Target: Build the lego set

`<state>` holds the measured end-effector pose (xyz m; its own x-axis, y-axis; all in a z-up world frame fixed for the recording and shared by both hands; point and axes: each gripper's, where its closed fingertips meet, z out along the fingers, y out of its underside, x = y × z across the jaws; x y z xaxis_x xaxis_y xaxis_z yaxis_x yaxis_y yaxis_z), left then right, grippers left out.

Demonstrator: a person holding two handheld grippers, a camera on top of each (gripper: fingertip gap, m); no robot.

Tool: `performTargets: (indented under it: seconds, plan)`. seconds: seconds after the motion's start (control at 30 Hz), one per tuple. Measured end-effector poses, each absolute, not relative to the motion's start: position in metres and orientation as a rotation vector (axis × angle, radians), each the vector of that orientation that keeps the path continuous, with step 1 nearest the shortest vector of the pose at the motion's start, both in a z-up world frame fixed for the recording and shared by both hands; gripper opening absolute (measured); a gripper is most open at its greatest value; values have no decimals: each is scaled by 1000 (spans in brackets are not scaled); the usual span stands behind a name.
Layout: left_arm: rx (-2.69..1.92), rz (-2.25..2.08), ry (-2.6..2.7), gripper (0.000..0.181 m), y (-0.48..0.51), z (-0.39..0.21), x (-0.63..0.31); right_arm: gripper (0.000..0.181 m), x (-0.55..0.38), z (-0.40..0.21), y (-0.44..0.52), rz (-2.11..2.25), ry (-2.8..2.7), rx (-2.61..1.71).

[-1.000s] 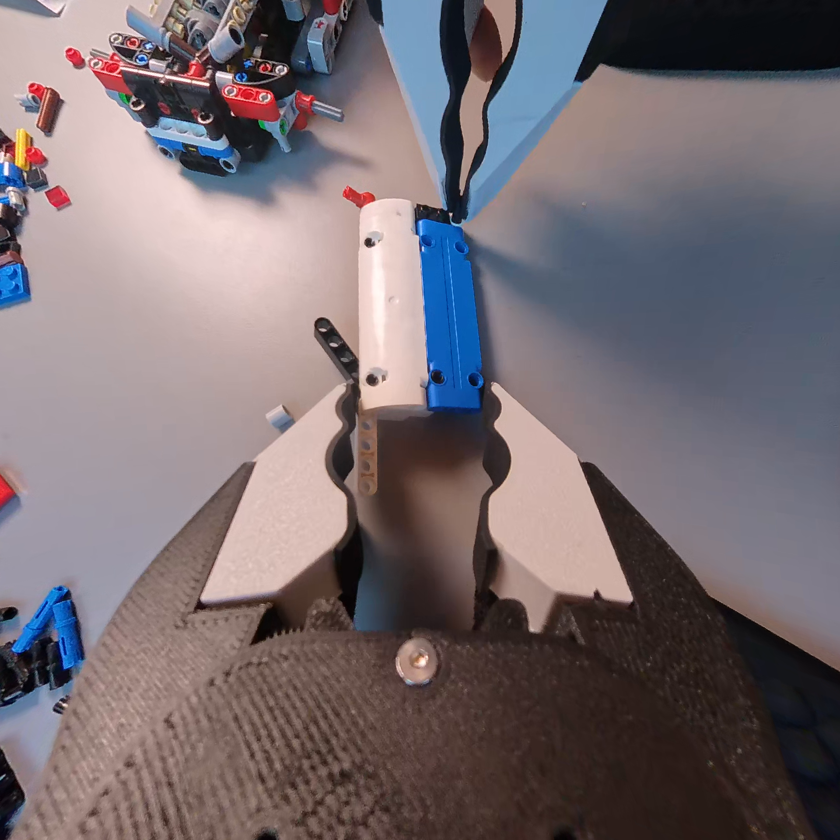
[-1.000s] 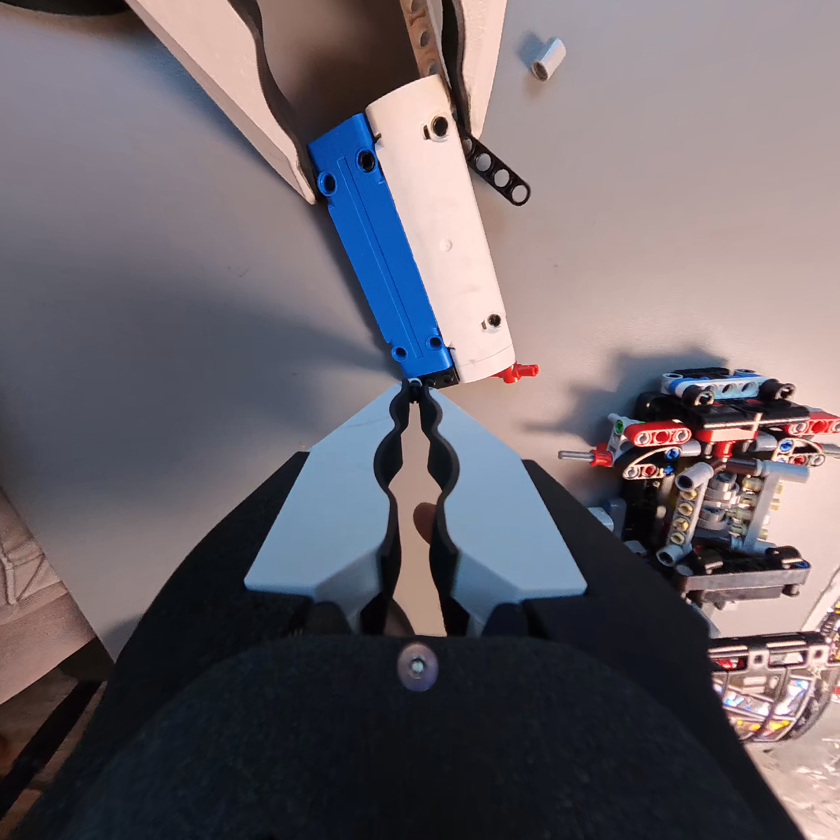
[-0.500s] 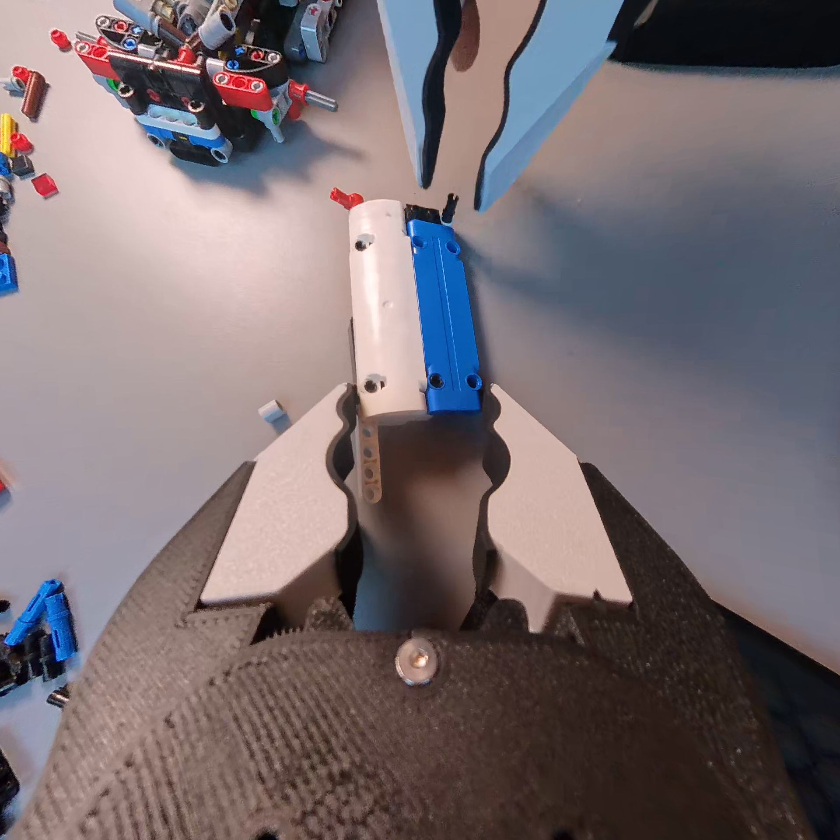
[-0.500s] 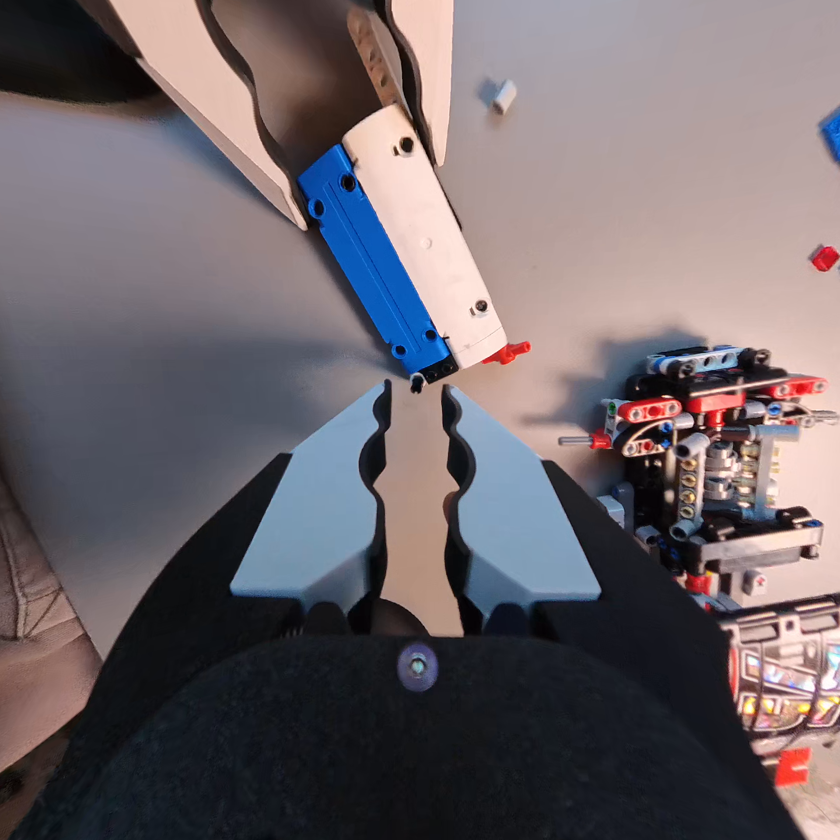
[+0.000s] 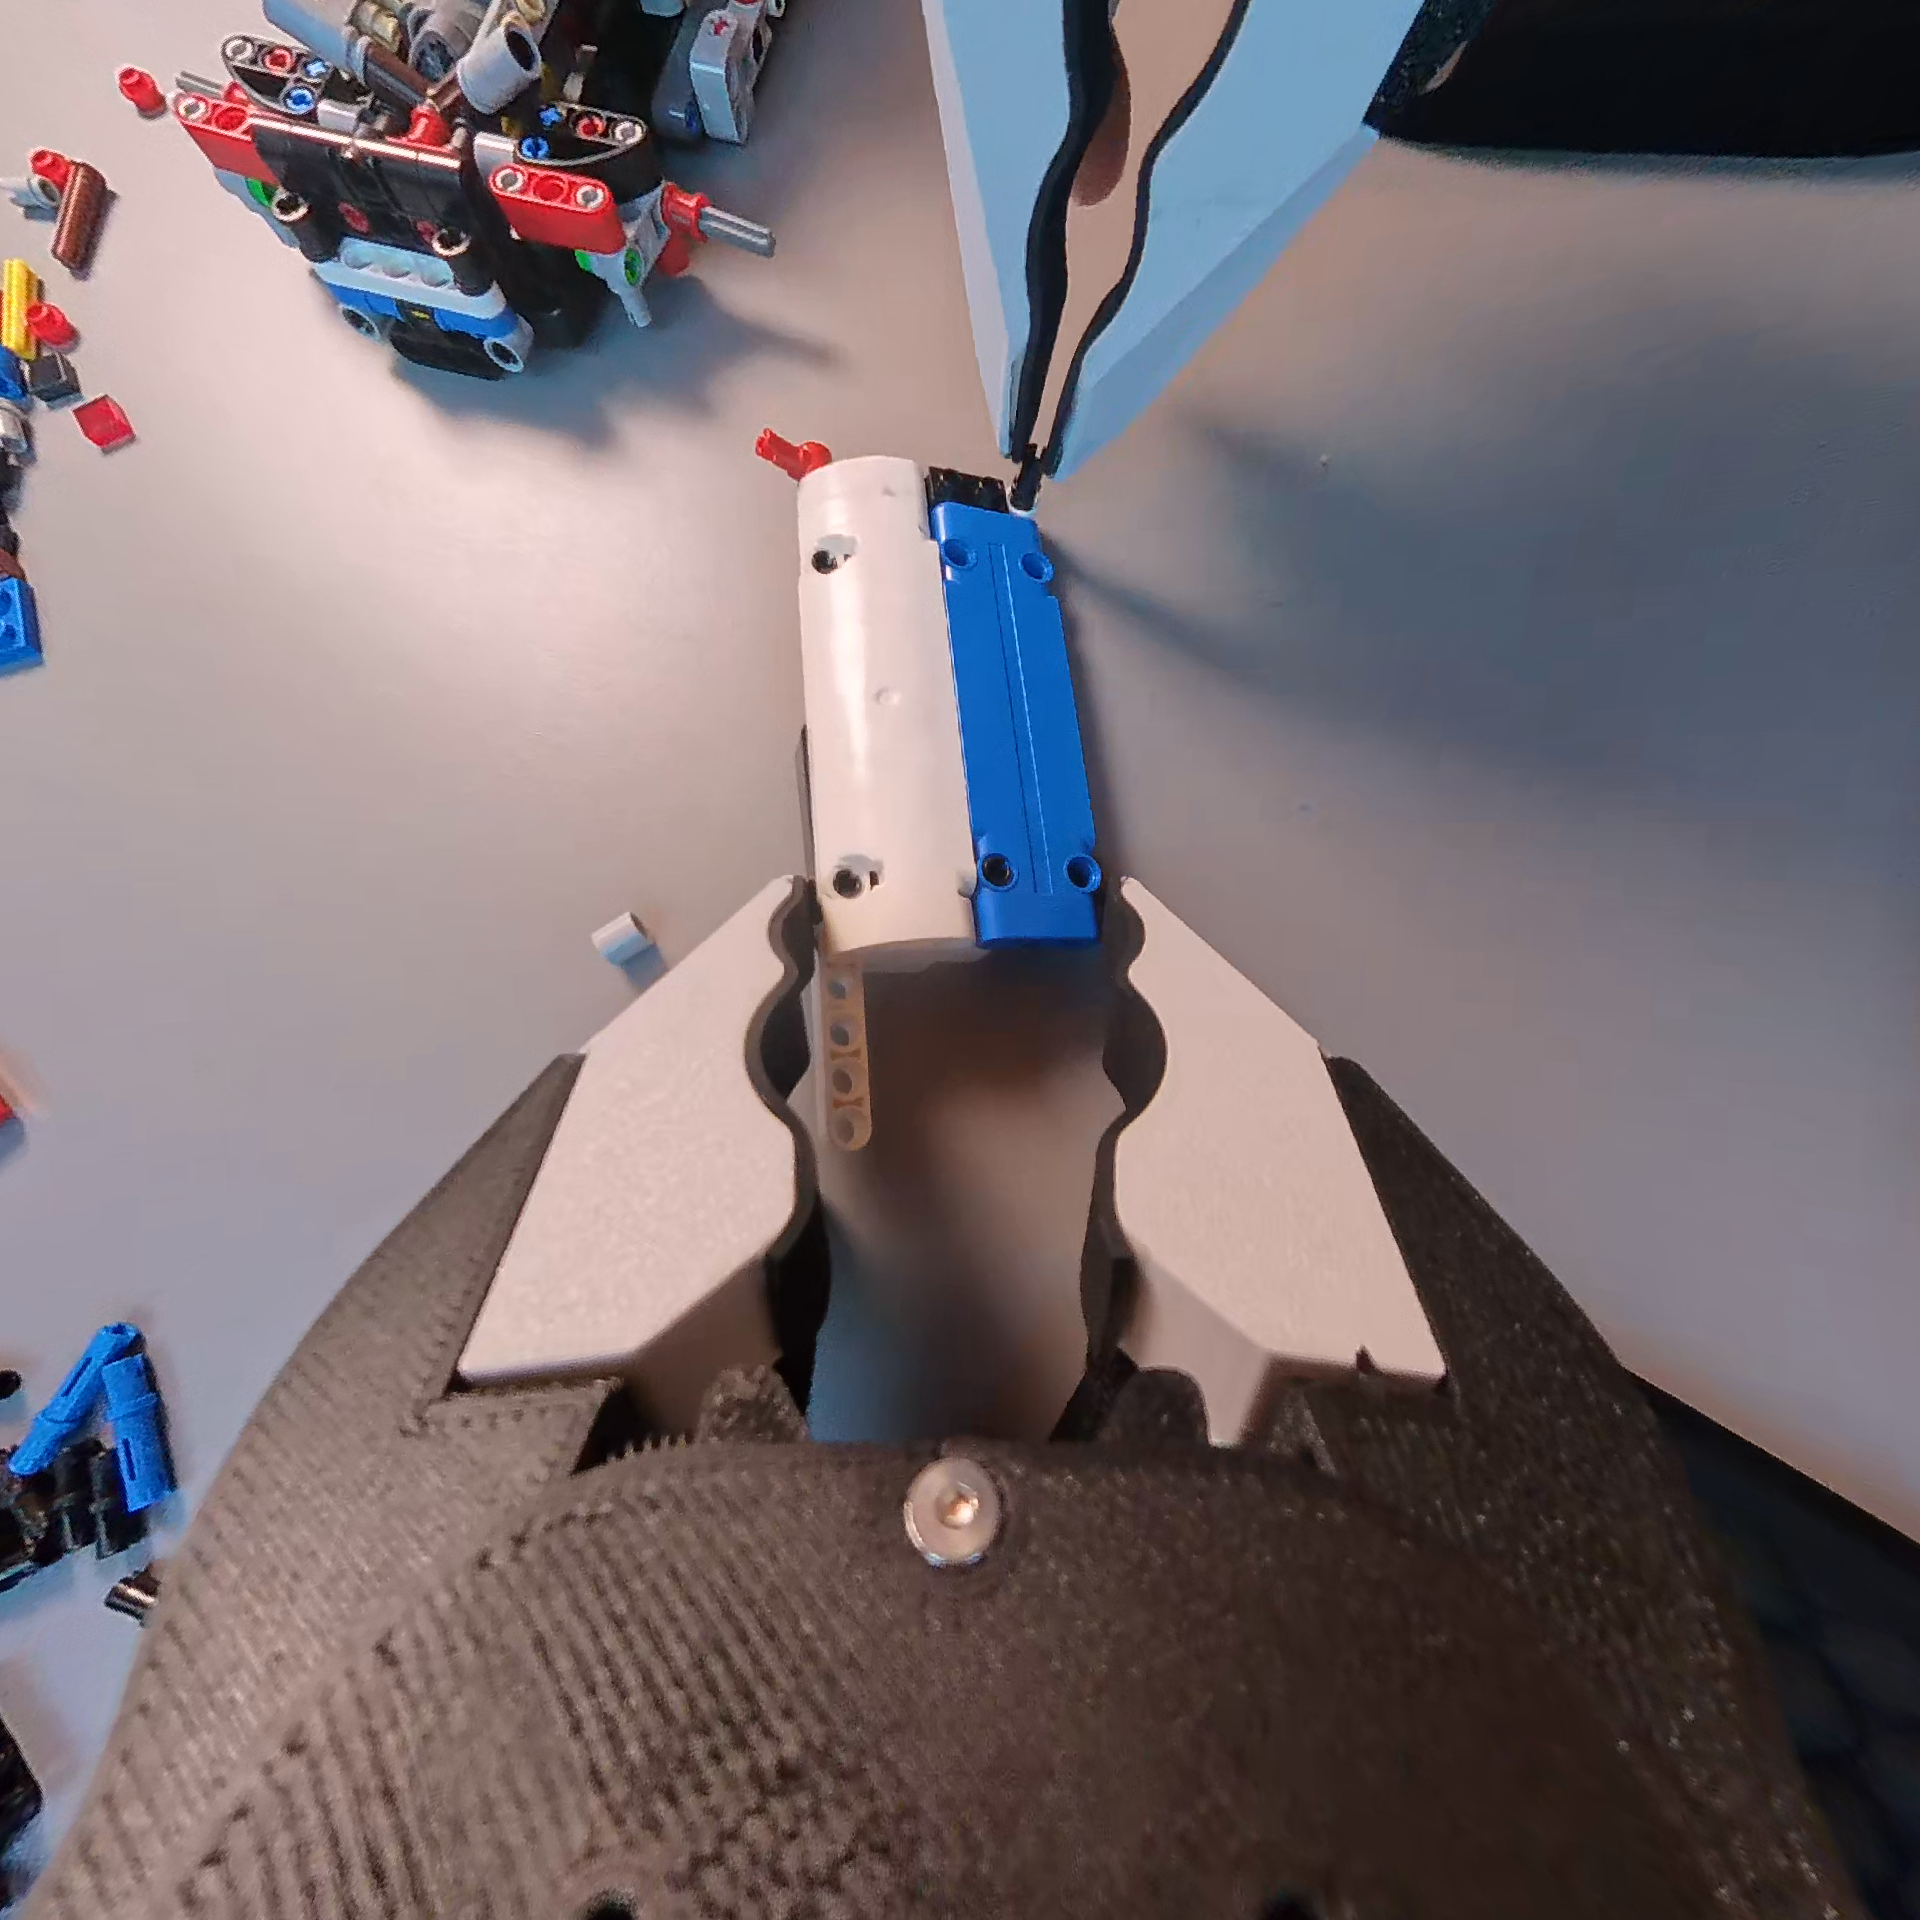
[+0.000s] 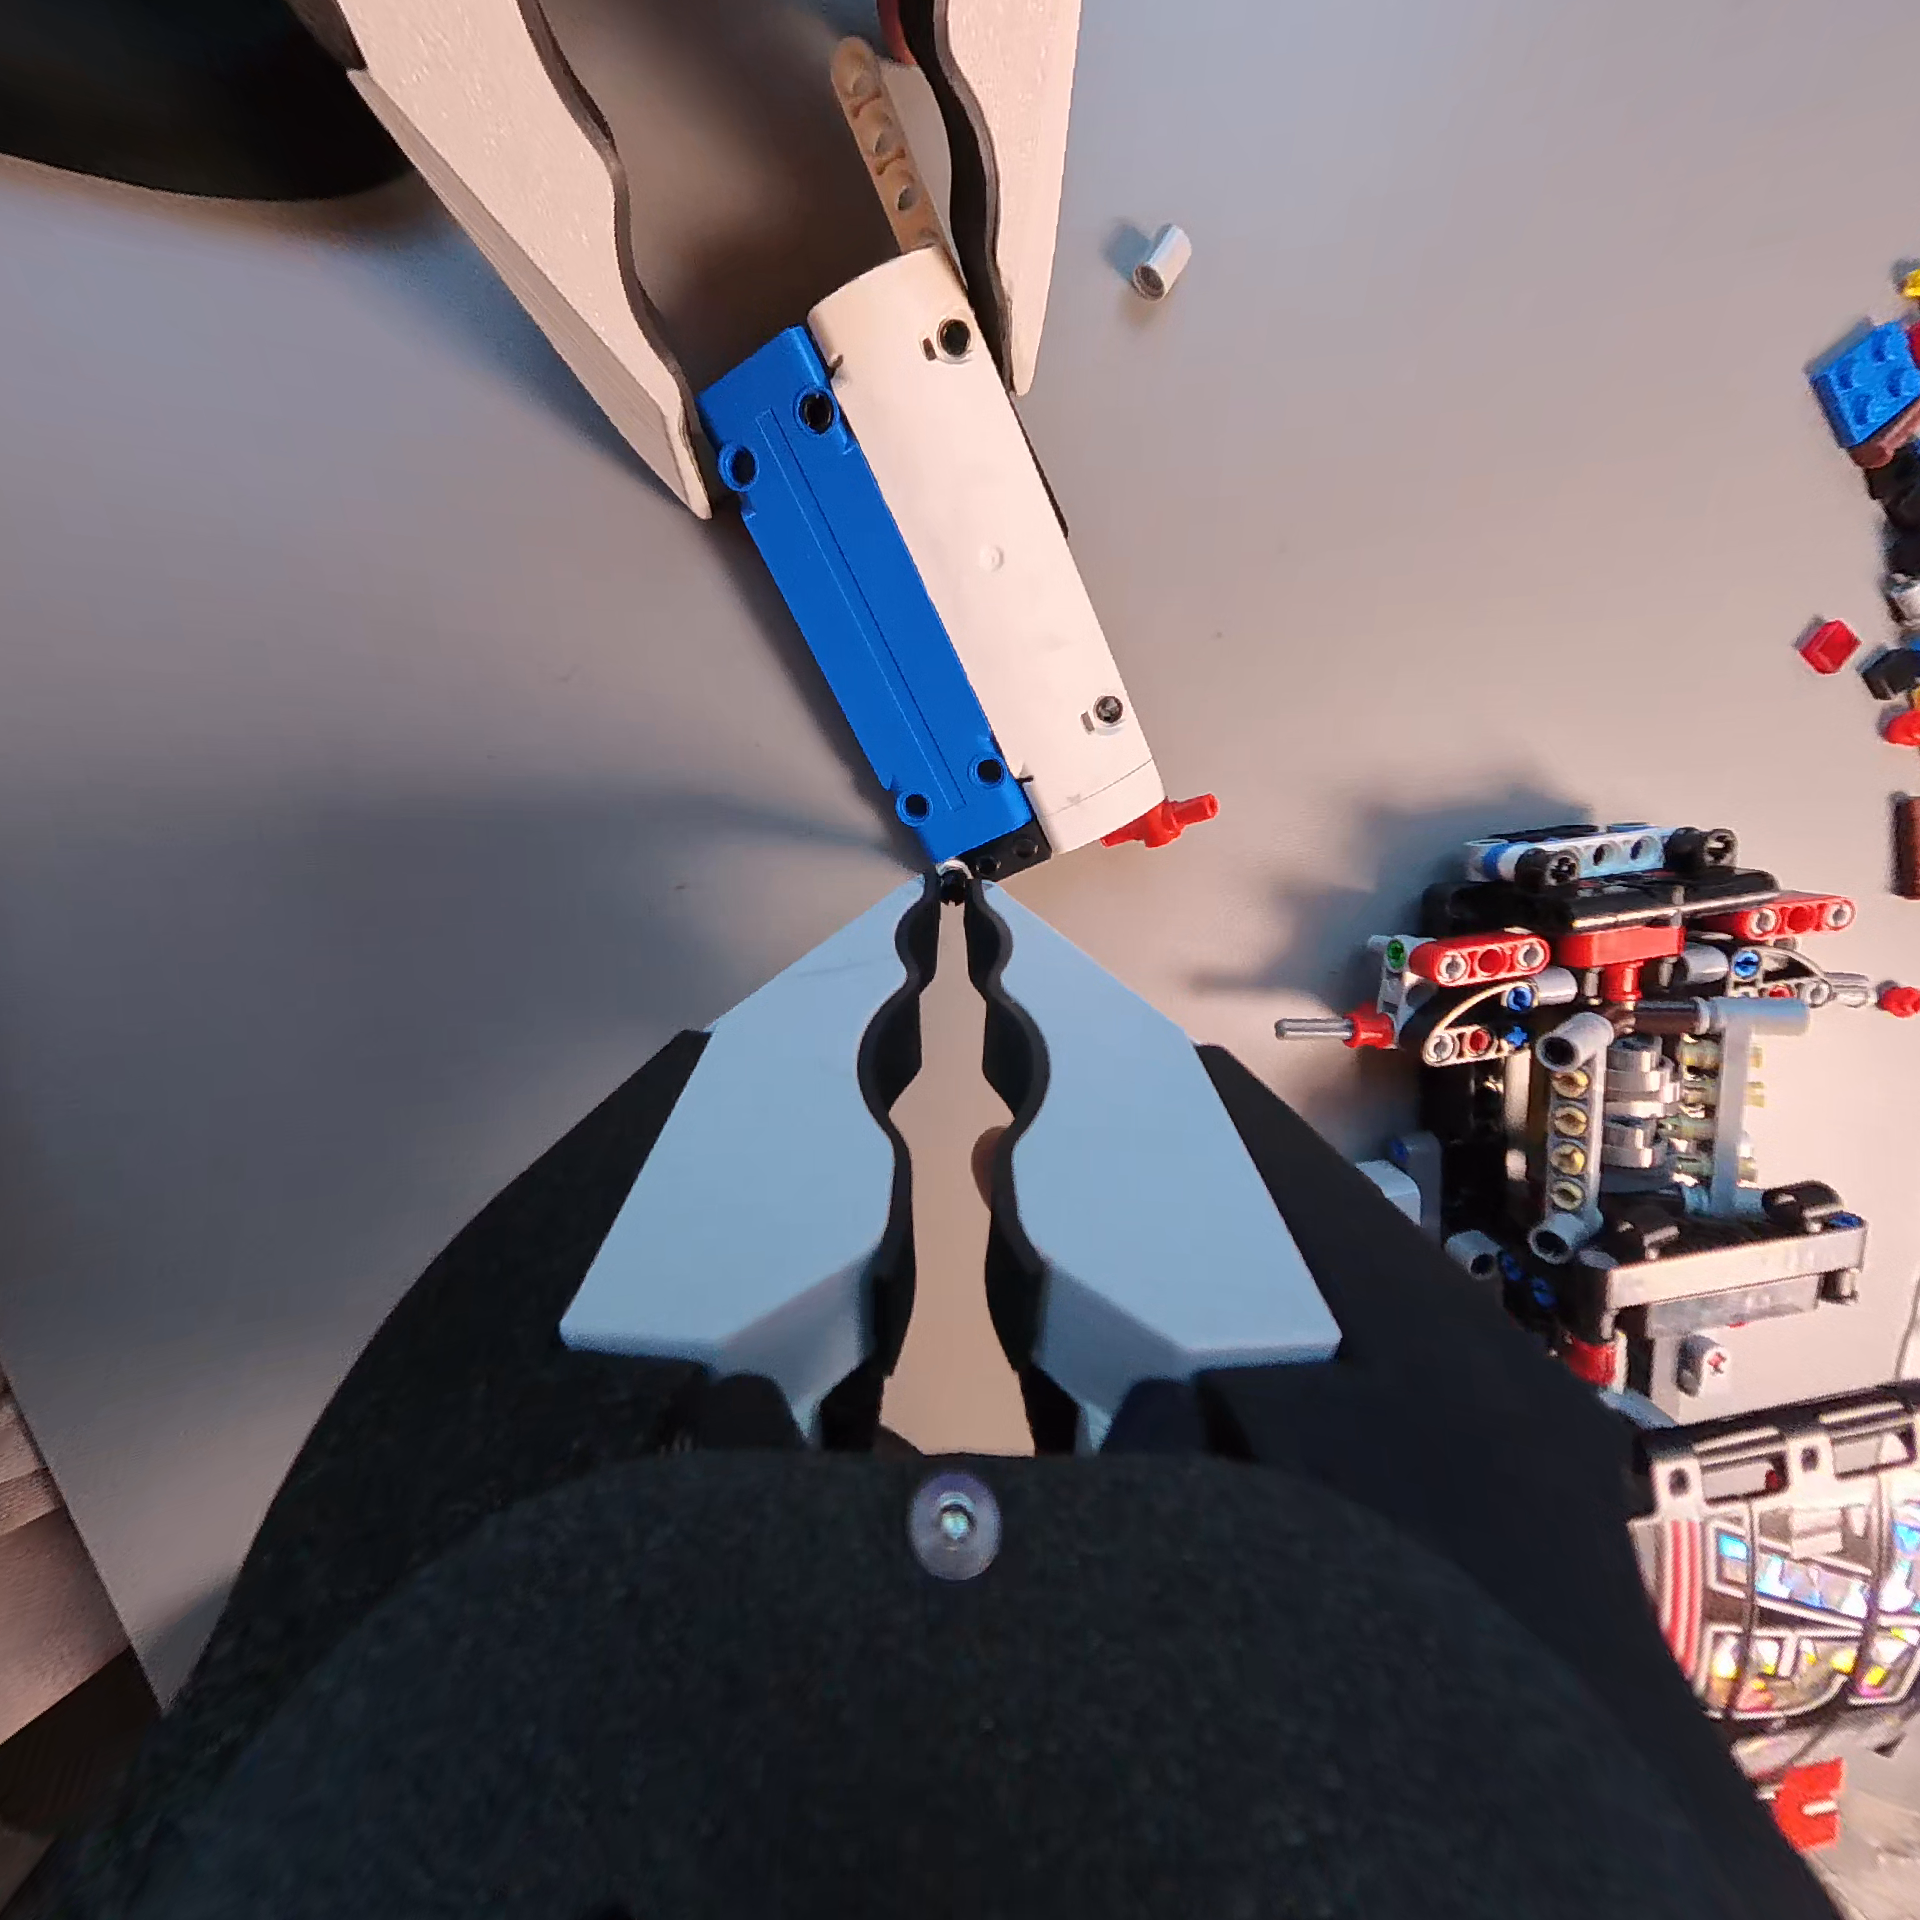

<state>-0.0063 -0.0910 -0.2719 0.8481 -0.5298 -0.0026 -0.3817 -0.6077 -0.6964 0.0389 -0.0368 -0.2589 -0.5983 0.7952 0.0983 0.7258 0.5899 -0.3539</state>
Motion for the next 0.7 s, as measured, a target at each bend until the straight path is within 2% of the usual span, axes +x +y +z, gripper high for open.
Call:
performTargets:
  seconds: [0.03, 0.43, 0.57, 0.63, 0.7]
  plan:
    - [-2294, -264, 659, 54, -91, -272, -6, 2, 39, -259, -37, 406, -2582, -1259]
    - [-2294, -262, 666, 54, -92, -272, -6, 2, 38, -265, -36, 227, -2744, -1397]
    - [-2291, -253, 667, 54, -91, -271, -6, 2, 39, -264, -37, 356, -2639, -1429]
    - [-2287, -244, 675, 54, -92, -271, -7, 31, 45, -258, -44, 540, -2592, -1422]
    - [-2282, -243, 682, 54, -92, -271, -7, 33, 47, -246, -45, 684, -2502, -1336]
